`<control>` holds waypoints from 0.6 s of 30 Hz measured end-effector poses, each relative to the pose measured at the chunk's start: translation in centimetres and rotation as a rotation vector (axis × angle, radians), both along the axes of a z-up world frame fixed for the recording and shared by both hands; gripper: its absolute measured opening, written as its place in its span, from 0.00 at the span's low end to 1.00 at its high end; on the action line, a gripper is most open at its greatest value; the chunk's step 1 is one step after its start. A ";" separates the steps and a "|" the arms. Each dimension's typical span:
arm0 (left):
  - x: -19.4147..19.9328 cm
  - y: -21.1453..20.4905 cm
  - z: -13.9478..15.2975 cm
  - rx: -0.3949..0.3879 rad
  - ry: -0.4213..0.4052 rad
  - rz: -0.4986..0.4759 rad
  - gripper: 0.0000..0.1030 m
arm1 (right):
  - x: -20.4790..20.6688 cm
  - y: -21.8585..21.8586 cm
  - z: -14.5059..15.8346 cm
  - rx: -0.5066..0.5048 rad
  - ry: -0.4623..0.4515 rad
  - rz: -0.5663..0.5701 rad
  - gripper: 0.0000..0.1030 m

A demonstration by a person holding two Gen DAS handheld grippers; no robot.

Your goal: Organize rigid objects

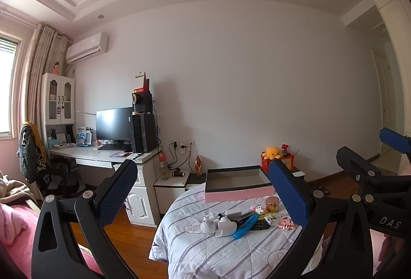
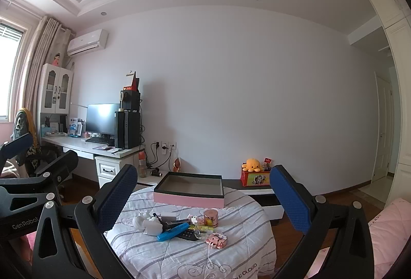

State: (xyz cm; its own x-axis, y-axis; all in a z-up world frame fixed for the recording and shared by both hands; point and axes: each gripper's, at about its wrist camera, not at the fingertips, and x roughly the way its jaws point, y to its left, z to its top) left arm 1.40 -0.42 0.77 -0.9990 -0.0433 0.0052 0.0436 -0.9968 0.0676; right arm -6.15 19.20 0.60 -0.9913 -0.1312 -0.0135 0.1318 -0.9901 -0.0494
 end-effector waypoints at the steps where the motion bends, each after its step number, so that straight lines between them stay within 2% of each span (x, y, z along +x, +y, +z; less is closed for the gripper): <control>1: 0.0 0.0 0.0 -0.001 0.000 0.001 1.00 | 0.0 0.0 0.0 0.000 0.000 0.001 1.00; 18: 0.1 -0.2 -0.2 -0.006 0.007 0.021 1.00 | 0.2 -0.3 0.0 0.004 0.000 0.009 1.00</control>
